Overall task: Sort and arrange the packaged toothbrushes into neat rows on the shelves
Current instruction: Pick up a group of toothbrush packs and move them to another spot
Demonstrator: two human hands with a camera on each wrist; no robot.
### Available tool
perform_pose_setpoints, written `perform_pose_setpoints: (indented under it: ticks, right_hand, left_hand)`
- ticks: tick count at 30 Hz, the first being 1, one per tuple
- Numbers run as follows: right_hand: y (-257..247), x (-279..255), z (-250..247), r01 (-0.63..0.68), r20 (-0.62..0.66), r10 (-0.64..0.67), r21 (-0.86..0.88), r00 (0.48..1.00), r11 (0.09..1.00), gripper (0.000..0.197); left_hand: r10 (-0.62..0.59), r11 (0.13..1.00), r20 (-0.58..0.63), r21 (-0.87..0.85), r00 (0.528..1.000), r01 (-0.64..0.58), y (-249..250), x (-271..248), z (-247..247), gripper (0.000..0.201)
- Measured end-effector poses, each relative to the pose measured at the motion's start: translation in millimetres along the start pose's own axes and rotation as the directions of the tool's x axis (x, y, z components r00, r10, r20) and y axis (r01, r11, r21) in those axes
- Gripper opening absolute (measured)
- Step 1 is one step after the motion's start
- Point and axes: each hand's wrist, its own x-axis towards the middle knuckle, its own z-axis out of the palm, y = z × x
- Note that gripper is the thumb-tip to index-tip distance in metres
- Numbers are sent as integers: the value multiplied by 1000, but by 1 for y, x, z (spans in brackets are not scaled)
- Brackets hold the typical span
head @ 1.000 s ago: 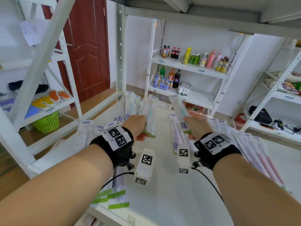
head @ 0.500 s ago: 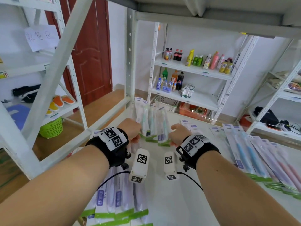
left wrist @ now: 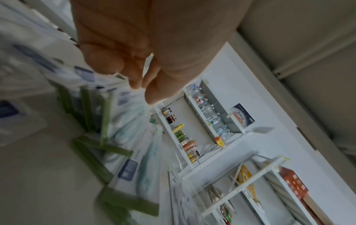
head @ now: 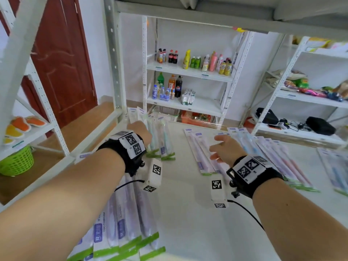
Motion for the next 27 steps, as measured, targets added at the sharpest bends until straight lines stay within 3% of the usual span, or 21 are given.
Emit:
perform_pose_setpoints:
  ticks: [2, 5, 8, 10, 13, 17, 22, 27]
  right_hand:
    - [13, -1, -26, -2, -112, 9, 64, 994, 998, 44]
    - [33, 0, -67, 14, -282, 14, 96, 959, 995, 39]
    - [57, 1, -107, 6, -431, -22, -39, 902, 999, 35]
    - [75, 4, -132, -62, -454, -22, -171, 891, 983, 36]
    - [101, 11, -162, -192, -382, 63, -311, 922, 931, 42]
    - [126, 16, -190, -259, -285, 151, -388, 946, 885, 51]
    - [141, 18, -203, -160, -96, 133, -405, 987, 900, 63]
    - [138, 21, -201, -11, 51, 39, -463, 998, 886, 71]
  left_hand:
    - [76, 997, -22, 2, 997, -76, 18, -6, 8, 38]
    - [258, 966, 154, -11, 954, -259, 56, -22, 31, 41]
    - [367, 925, 298, -13, 881, -381, 94, -34, 65, 46]
    - [364, 919, 354, 15, 861, -394, 112, -36, 84, 54]
    - [303, 935, 413, 46, 859, -352, 133, -35, 107, 64]
    - [337, 900, 437, 109, 834, -421, 157, -39, 125, 59]
    - [385, 893, 420, 55, 822, -447, 188, -46, 140, 58]
    - [386, 859, 363, 194, 848, -474, 221, -48, 169, 76]
